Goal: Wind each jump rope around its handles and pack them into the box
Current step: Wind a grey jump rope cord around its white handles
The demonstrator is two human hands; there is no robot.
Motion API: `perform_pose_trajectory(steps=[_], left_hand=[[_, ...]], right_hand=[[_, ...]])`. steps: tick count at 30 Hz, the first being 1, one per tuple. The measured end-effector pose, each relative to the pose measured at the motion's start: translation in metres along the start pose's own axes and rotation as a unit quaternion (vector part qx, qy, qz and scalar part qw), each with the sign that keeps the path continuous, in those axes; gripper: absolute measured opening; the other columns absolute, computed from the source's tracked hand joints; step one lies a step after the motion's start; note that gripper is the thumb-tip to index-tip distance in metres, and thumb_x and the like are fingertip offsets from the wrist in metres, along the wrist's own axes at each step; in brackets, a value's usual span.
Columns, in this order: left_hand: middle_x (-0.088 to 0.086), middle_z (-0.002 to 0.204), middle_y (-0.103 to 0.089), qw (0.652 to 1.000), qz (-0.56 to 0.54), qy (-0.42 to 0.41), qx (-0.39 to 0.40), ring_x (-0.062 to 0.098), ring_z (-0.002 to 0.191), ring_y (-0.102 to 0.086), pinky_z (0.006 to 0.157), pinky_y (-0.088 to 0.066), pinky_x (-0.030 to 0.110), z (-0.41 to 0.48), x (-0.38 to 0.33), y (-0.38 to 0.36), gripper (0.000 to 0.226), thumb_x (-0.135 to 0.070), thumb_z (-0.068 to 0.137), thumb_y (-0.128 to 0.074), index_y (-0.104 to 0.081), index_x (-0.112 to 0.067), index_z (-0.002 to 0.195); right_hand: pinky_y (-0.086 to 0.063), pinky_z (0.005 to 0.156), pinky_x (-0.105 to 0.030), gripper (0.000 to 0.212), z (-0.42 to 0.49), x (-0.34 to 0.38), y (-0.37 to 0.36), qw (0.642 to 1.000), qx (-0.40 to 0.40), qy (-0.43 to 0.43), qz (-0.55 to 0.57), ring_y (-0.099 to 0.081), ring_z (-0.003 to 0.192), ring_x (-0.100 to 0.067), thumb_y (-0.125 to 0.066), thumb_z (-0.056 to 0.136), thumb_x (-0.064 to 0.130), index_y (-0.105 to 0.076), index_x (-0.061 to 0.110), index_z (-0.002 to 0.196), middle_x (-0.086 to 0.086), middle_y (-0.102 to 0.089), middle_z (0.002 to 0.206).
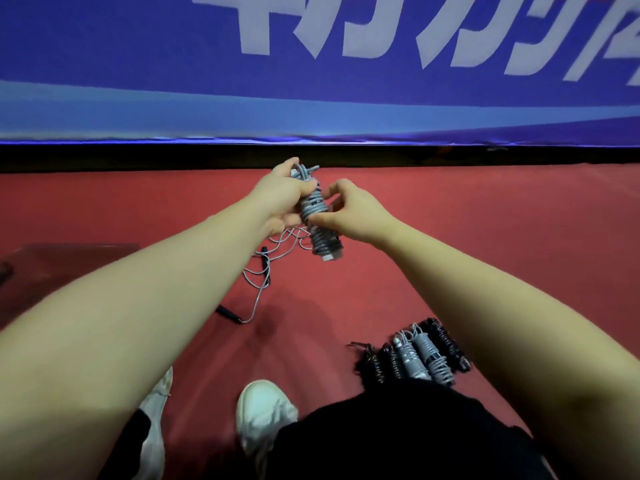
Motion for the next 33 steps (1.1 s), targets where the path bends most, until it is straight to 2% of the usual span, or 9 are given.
perform_pose_trajectory(steps=[2,7,9,13,16,19,24,29,33], left_hand=[[0.0,0.125,-0.056,0.999,0.018,0.037,-0.002,0.011,0.078,-0.062,0.062,-0.056,0.035,0.007,0.034,-0.006,0.064,-0.001,0.095,-0.049,-0.027,-0.031,0.147],[0.002,0.111,-0.058,0.983,0.061,0.172,0.006,0.013,0.074,-0.058,0.07,-0.049,0.033,0.017,0.153,-0.01,0.061,0.001,0.095,-0.045,-0.031,-0.029,0.146],[0.005,0.11,-0.059,0.969,0.082,0.233,0.01,0.014,0.074,-0.058,0.071,-0.048,0.031,0.012,0.201,-0.008,0.058,0.0,0.095,-0.047,-0.034,-0.027,0.145],[0.003,0.112,-0.06,0.932,0.117,0.338,0.048,0.019,0.095,-0.057,0.097,-0.044,0.037,0.001,0.281,-0.014,0.05,-0.004,0.096,-0.046,-0.041,-0.028,0.14],[0.003,0.11,-0.056,0.914,0.13,0.38,0.059,0.019,0.098,-0.052,0.099,-0.043,0.033,-0.01,0.315,-0.023,0.05,-0.004,0.096,-0.045,-0.042,-0.029,0.139],[-0.001,0.098,-0.058,0.9,0.156,0.402,0.071,0.017,0.091,-0.052,0.094,-0.045,0.029,-0.013,0.34,-0.031,0.05,-0.002,0.096,-0.043,-0.041,-0.027,0.139],[-0.006,0.077,-0.055,0.895,0.153,0.41,0.093,0.005,0.064,-0.05,0.056,-0.045,0.014,-0.012,0.356,-0.038,0.031,-0.001,0.098,-0.04,-0.051,-0.027,0.111],[-0.002,0.083,-0.051,0.874,0.257,0.391,0.131,0.015,0.077,-0.049,0.074,-0.042,0.026,-0.003,0.346,-0.019,0.018,-0.01,0.099,-0.042,-0.053,-0.024,0.104],[0.016,0.123,-0.06,0.854,0.421,0.28,0.125,0.023,0.108,-0.056,0.085,-0.043,0.027,0.032,0.307,0.026,0.031,-0.01,0.095,-0.052,-0.056,-0.001,0.125]], right_hand=[[-0.048,0.079,-0.035,0.041,-0.005,-0.032,-0.017,0.999,0.01,-0.038,0.01,-0.058,0.083,-0.02,-0.074,0.077,0.028,-0.047,0.014,0.104,-0.004,-0.059,0.091],[-0.051,0.08,-0.047,0.044,-0.035,-0.131,-0.09,0.986,0.062,-0.152,0.029,-0.063,0.087,-0.03,-0.076,0.071,0.031,-0.045,0.013,0.096,-0.012,-0.065,0.096],[-0.051,0.079,-0.043,0.042,-0.054,-0.167,-0.117,0.977,0.085,-0.193,0.029,-0.063,0.087,-0.03,-0.075,0.073,0.031,-0.044,0.013,0.096,-0.011,-0.065,0.096],[-0.04,0.068,-0.031,0.041,-0.089,-0.228,-0.157,0.955,0.14,-0.261,0.009,-0.056,0.082,-0.023,-0.071,0.077,0.032,-0.039,0.014,0.094,-0.004,-0.059,0.092],[-0.037,0.07,-0.027,0.042,-0.109,-0.256,-0.173,0.939,0.185,-0.289,-0.017,-0.058,0.091,-0.024,-0.069,0.08,0.031,-0.041,0.011,0.104,-0.007,-0.061,0.102],[-0.042,0.079,-0.025,0.052,-0.115,-0.266,-0.178,0.935,0.202,-0.287,-0.05,-0.06,0.104,-0.025,-0.065,0.081,0.028,-0.043,0.008,0.124,-0.008,-0.062,0.116],[-0.044,0.079,-0.031,0.049,-0.11,-0.271,-0.191,0.887,0.274,-0.256,-0.269,-0.06,0.108,-0.028,-0.054,0.088,0.033,-0.039,0.008,0.127,-0.009,-0.057,0.122],[-0.043,0.077,-0.028,0.038,-0.097,-0.265,-0.193,0.856,0.338,-0.193,-0.34,-0.06,0.109,-0.024,-0.046,0.093,0.025,-0.047,0.011,0.129,-0.004,-0.061,0.121],[-0.045,0.085,-0.031,0.032,-0.061,-0.232,-0.175,0.851,0.361,-0.116,-0.363,-0.058,0.112,-0.025,-0.046,0.094,0.027,-0.054,0.016,0.122,-0.006,-0.06,0.123]])
Point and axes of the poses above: each hand's wrist, its own z-axis towards the middle knuckle, its own y-axis out of the back of the hand, x = y × z, the point moved 8 cm from there along z, towards the middle knuckle
